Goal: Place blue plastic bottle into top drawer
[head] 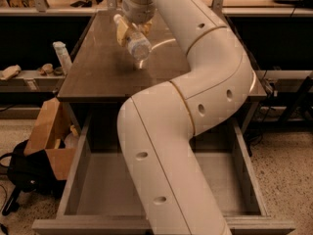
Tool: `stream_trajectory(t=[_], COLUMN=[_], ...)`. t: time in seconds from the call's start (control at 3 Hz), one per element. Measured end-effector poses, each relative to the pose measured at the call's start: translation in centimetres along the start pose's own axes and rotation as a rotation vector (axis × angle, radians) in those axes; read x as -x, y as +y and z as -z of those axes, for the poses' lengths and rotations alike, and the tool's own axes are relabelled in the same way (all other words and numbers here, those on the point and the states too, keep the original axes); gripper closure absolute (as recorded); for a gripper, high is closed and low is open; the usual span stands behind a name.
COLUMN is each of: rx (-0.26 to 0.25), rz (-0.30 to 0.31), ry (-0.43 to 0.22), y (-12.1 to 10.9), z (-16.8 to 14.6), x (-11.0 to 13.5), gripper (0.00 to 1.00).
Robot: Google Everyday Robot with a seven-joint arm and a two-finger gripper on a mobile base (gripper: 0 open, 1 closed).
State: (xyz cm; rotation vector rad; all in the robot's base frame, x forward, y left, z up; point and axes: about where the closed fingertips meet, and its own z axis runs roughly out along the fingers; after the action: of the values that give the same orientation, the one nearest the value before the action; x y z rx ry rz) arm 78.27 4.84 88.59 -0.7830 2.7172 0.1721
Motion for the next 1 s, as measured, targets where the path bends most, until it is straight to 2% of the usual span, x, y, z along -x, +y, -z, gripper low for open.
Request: stream_trajectory(t=[0.67, 1.0], rx=[-0.126, -0.166], rz=[0.355, 0.557], ry=[-0.019, -0.043], y=[-2.6, -3.2], z=[3.8, 5.5], x=[-1.5, -3.3], gripper=[1.00, 1.00])
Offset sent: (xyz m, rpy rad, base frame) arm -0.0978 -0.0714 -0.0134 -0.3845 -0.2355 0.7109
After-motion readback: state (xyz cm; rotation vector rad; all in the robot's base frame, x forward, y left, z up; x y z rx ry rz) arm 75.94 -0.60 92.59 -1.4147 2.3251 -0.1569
